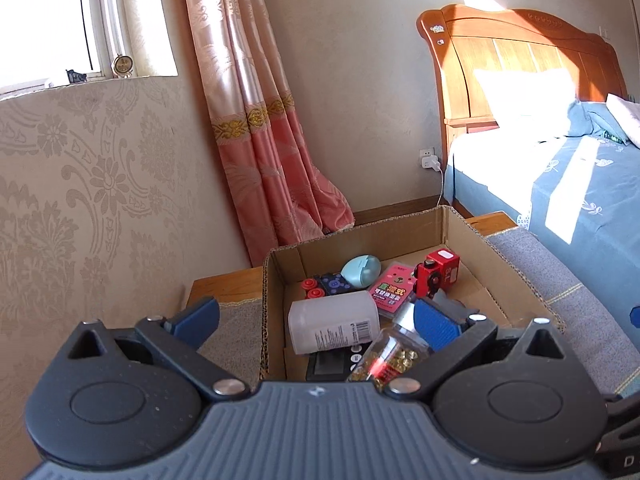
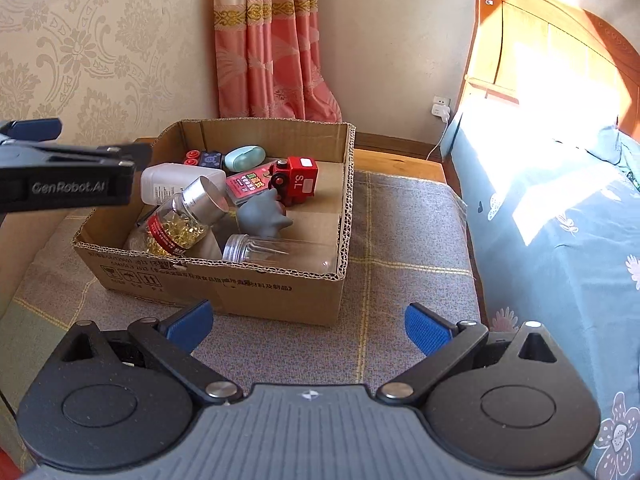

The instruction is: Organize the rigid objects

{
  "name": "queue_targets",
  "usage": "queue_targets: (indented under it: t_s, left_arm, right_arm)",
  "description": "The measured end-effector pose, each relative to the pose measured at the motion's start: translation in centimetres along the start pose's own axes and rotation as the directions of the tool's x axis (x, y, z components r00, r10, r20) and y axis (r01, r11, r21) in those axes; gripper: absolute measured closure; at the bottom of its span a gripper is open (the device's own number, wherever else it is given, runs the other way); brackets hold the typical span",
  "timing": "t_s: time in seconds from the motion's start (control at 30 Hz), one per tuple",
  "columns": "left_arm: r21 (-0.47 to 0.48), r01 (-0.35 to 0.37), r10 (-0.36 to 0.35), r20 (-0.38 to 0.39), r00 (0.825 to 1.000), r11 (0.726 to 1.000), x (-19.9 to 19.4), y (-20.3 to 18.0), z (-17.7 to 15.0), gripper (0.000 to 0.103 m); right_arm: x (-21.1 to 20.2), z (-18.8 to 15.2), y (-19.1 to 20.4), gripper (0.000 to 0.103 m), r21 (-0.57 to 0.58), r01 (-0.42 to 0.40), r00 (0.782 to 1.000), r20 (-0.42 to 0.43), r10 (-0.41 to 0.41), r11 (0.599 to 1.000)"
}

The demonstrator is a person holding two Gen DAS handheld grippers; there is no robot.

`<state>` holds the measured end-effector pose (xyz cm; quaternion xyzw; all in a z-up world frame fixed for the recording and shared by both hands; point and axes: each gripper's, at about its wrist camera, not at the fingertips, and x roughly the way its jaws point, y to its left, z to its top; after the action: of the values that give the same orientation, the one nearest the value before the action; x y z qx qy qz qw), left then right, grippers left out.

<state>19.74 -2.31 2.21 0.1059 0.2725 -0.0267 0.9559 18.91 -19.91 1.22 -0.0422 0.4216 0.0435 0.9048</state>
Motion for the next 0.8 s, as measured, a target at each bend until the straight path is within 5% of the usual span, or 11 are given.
queue_targets:
  t_s: [0.23,0.8]
  left_arm:
    - [-0.091,0.037,-0.051,-0.161,0.986,0.995,-3.2,0.6,-2.9,0.001]
    - [-0.131,-0.015,-0.008,-0.177,0.984,0.991,-4.8,1.3,-3.1,0.001]
  right_arm:
    - [-1.7,-0.4,0.3,0.0,0.03,0.03,0.999,0.024,-0.03,0.999]
    - [-3.2,-0.5,1.6,0.0,0.036,0.036,0.998,0.051,-0.037,0.999]
